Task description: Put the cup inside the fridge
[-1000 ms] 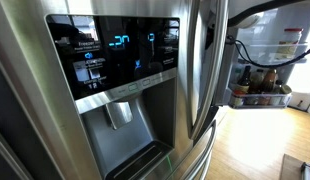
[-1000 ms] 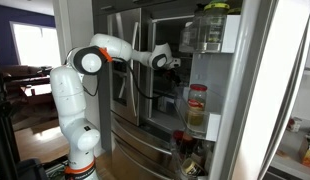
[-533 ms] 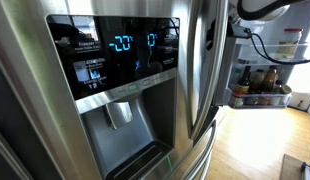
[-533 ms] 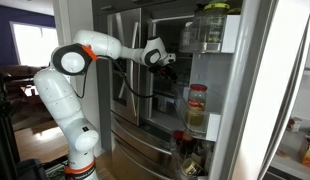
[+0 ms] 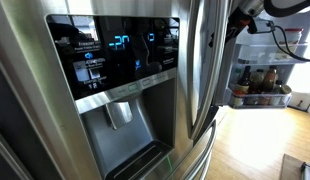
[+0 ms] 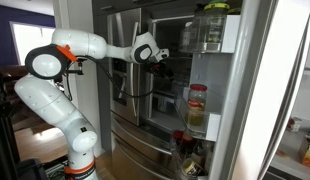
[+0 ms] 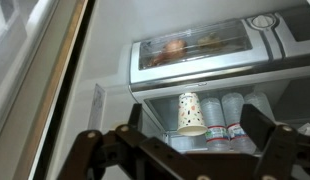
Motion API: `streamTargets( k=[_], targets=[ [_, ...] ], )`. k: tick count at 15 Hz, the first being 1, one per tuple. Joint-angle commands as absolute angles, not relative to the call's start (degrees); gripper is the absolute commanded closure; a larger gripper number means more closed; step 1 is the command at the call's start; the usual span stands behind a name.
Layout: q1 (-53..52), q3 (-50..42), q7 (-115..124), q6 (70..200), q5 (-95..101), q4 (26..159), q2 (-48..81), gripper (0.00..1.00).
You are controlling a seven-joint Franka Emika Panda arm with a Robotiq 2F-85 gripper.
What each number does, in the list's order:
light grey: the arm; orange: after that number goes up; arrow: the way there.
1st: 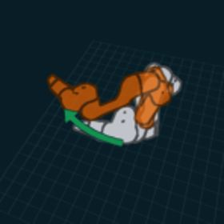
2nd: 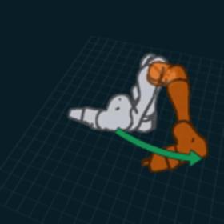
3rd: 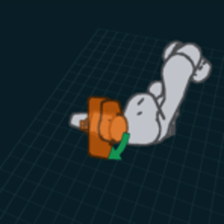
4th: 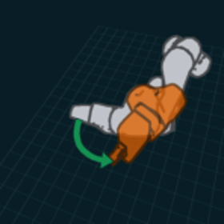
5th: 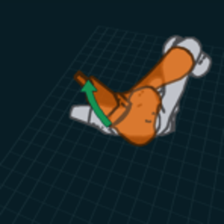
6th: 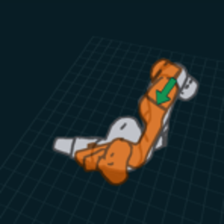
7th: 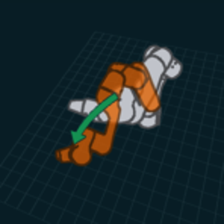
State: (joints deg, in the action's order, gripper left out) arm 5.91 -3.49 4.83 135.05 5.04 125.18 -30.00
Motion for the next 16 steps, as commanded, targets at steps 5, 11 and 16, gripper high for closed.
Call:
streamTargets(
  k=[5,11,16],
  targets=[
    [10.2,-1.3,8.8,136.0,7.0,132.8,-39.6,0.0],
    [13.5,-0.8,12.1,137.4,6.9,136.1,-44.4,0.0],
    [13.3,-1.4,11.2,135.9,5.9,134.4,-43.7,0.0]
  ],
)
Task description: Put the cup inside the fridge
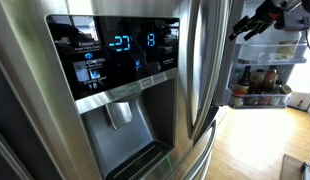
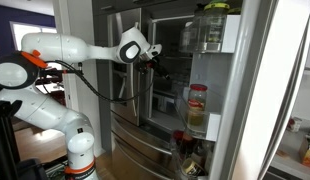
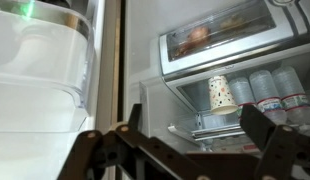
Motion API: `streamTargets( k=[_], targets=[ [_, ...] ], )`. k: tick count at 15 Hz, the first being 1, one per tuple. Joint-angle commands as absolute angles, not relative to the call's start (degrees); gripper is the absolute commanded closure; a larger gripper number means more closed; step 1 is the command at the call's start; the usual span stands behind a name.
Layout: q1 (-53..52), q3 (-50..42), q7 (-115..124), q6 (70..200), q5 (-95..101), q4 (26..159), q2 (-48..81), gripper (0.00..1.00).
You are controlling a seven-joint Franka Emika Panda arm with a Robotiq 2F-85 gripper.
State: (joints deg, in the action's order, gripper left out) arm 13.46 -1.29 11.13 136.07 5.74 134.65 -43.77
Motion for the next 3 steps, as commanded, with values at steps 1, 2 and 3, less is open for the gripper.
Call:
streamTargets(
  k=[1,2,3],
  targets=[
    [13.4,-1.4,11.3,135.9,5.8,134.7,-43.9,0.0],
    [13.4,-1.4,11.3,136.1,5.8,134.9,-44.0,0.0],
    [13.4,-1.3,11.3,136.1,5.8,134.9,-44.0,0.0]
  ],
)
